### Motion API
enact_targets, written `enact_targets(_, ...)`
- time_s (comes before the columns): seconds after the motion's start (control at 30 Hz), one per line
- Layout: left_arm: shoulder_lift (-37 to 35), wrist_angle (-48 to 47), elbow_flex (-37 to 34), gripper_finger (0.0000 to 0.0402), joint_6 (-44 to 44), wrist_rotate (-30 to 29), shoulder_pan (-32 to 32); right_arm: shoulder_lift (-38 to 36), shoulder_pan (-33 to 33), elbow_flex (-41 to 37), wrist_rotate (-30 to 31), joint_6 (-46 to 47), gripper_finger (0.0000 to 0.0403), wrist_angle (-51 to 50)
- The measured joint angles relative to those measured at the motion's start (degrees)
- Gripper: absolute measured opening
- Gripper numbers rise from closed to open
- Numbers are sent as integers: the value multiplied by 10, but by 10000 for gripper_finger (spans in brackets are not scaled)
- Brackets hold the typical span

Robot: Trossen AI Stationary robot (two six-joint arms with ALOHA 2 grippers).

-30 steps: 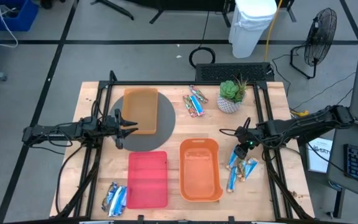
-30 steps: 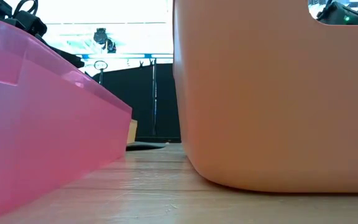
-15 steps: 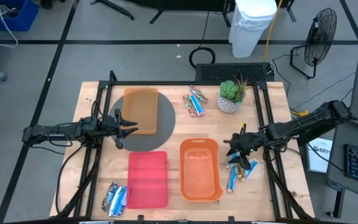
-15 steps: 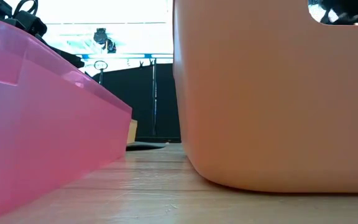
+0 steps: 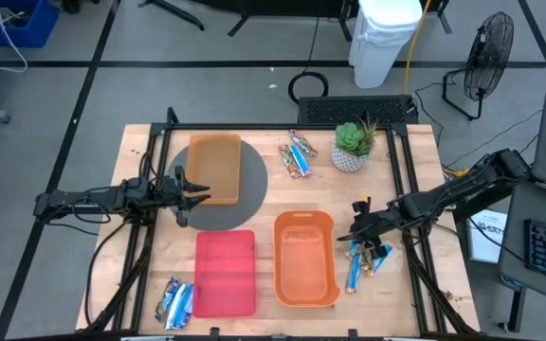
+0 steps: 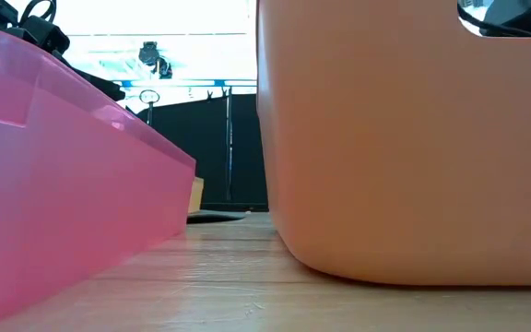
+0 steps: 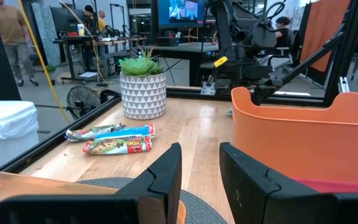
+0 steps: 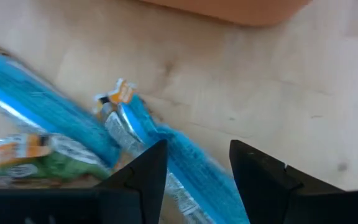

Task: Pick and place Granola Bars by type
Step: Put the yellow granola bar into the orange bin

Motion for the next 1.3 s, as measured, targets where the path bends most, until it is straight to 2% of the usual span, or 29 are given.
enact_targets(0.3, 0, 0, 0, 113, 0, 0, 0, -1, 0, 0, -79, 67, 167, 2)
enact_targets(0.57, 0, 0, 0, 113, 0, 0, 0, 39, 0, -9, -45, 47, 157, -4)
enact_targets(0.73, 0, 0, 0, 113, 0, 0, 0, 47, 0, -10, -34, 47, 121, 6)
enact_targets(1.0, 0, 0, 0, 113, 0, 0, 0, 5, 0, -12, -34, 47, 19, 22)
enact_targets(1.3, 0, 0, 0, 113, 0, 0, 0, -74, 0, 0, 15, 39, 8, 32)
